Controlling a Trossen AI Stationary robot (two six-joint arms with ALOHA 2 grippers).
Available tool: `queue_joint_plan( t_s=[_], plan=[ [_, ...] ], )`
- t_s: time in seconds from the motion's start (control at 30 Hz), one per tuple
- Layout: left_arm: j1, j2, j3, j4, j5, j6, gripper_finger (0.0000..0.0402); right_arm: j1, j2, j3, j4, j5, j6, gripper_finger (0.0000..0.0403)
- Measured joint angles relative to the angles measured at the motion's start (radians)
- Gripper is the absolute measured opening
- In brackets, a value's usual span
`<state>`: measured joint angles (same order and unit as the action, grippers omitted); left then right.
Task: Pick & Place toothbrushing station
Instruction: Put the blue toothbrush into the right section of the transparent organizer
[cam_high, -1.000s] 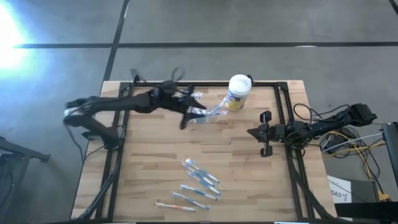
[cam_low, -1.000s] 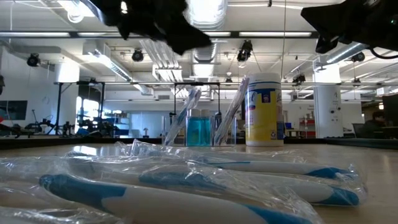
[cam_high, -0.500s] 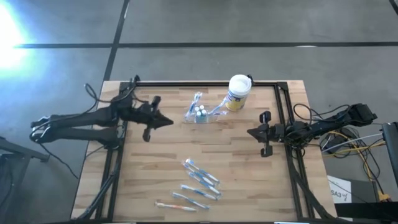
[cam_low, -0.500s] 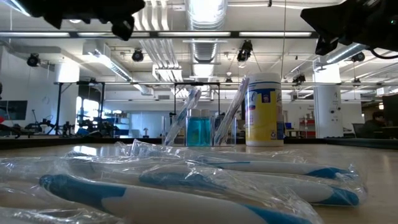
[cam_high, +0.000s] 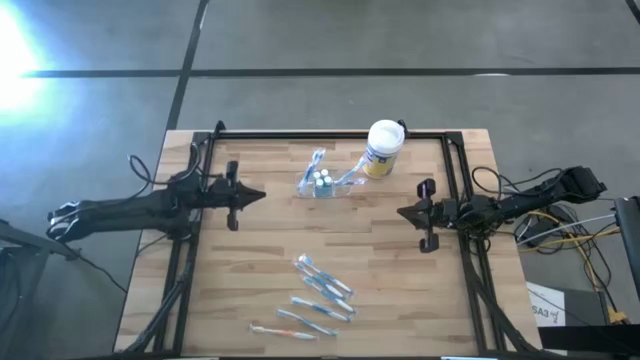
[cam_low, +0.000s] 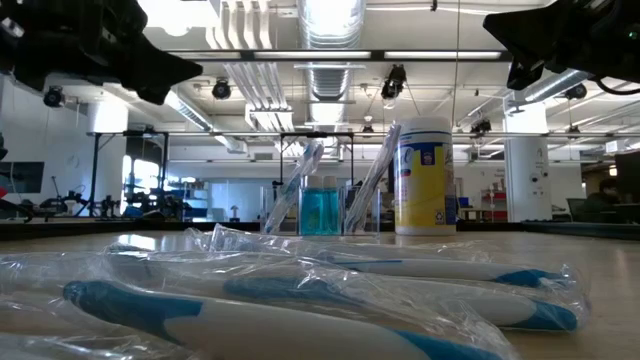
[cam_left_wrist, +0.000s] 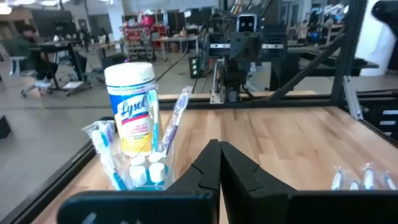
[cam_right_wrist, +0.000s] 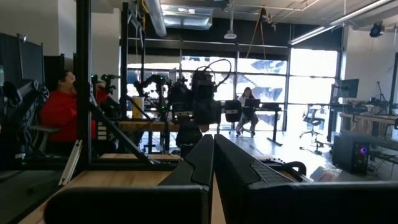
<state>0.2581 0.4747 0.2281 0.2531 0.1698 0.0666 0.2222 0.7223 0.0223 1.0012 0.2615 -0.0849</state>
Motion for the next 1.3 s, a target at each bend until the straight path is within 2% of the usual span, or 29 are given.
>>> queue_joint_plan(
  t_s=[0.13,0.23,0.8,1.03,1.2,1.3],
  plan=[
    [0.0,-0.003,-0.082,0.134,0.036,0.009,0.0006,0.0,0.0,0.0,0.0,0.0,0.0,0.0008],
    [0.0,-0.003,-0.12,0.176,0.038,0.007,0.0003,0.0,0.0,0.0,-0.001,0.0,0.0,0.0008],
    [0.002,-0.004,-0.188,0.18,0.034,-0.018,0.0008,0.0,0.0,0.0,-0.011,0.0,-0.004,0.0008],
    [0.001,-0.004,-0.207,0.173,0.035,-0.05,0.0004,0.001,0.0,0.003,-0.047,-0.024,0.103,0.0008],
    [0.002,-0.004,-0.219,0.171,0.03,-0.074,0.0008,0.035,0.011,0.104,-0.28,-0.013,0.201,0.0008],
    [0.002,-0.004,-0.219,0.17,0.029,-0.096,0.0018,0.072,0.048,0.224,-0.509,0.077,0.27,0.0008]
  ],
)
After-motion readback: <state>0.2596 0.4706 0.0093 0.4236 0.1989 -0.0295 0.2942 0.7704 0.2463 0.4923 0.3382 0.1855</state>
